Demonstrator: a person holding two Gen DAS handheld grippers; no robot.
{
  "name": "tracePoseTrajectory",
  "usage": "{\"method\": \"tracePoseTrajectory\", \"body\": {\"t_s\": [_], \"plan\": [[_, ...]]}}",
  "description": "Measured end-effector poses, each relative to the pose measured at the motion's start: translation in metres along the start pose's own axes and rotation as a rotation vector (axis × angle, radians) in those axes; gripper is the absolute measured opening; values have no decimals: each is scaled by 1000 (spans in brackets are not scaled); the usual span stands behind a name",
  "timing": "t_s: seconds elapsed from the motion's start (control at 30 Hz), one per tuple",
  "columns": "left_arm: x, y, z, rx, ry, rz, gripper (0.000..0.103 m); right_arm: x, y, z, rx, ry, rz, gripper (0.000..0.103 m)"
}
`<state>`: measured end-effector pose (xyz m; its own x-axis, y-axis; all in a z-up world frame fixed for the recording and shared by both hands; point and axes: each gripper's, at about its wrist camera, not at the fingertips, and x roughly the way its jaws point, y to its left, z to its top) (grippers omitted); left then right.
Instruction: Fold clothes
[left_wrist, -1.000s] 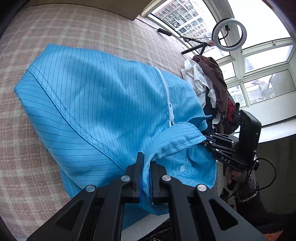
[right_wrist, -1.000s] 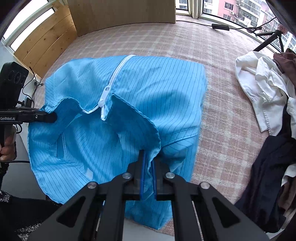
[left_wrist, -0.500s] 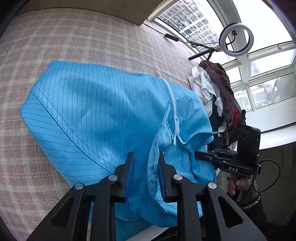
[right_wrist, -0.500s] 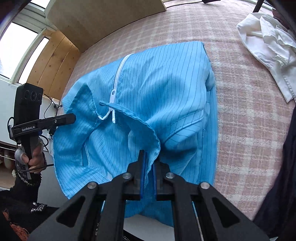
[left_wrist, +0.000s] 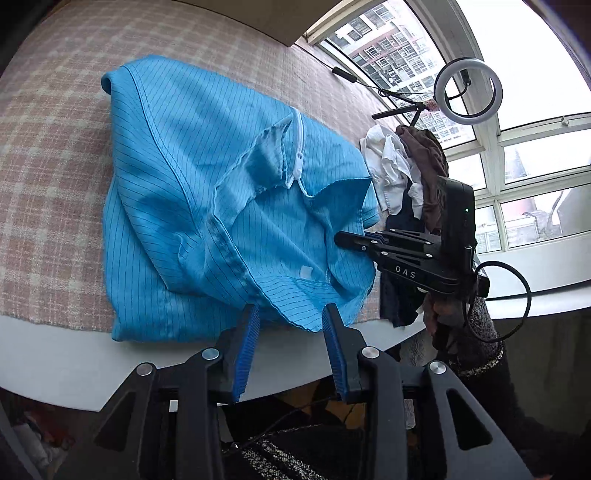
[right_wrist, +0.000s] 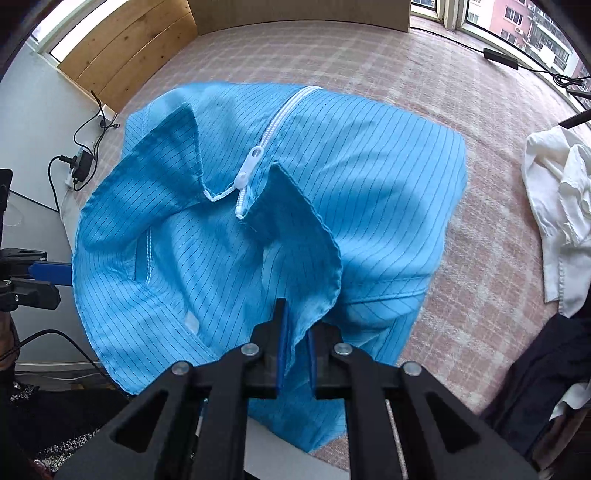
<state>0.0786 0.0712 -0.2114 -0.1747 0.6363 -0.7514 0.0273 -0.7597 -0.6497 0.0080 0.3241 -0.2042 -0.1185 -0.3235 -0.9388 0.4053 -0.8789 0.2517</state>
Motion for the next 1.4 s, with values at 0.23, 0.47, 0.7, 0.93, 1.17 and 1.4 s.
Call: {"method": "tracePoseTrajectory", "body": {"t_s": [0.23, 0.47, 0.7, 0.93, 1.17, 1.4], "plan": [[48, -7, -16, -181, -115, -4, 31, 9, -9, 6, -117, 1, 70, 9], [44, 5, -35, -317, -321, -123, 6, -3, -25, 3, -94, -78, 215, 5], [8, 3, -53, -344, -584, -164, 3, -51, -51, 5, 17, -273, 405, 4], [42, 2, -42, -309, -483, -107, 3, -21, -33, 20, -29, -55, 302, 6], [64, -6, -41, -312, -405, -88, 16, -6, 1, 43, -169, 57, 179, 21], [76, -1, -38, -341, -369, -70, 15, 13, 28, 45, -277, 164, 98, 18]]}}
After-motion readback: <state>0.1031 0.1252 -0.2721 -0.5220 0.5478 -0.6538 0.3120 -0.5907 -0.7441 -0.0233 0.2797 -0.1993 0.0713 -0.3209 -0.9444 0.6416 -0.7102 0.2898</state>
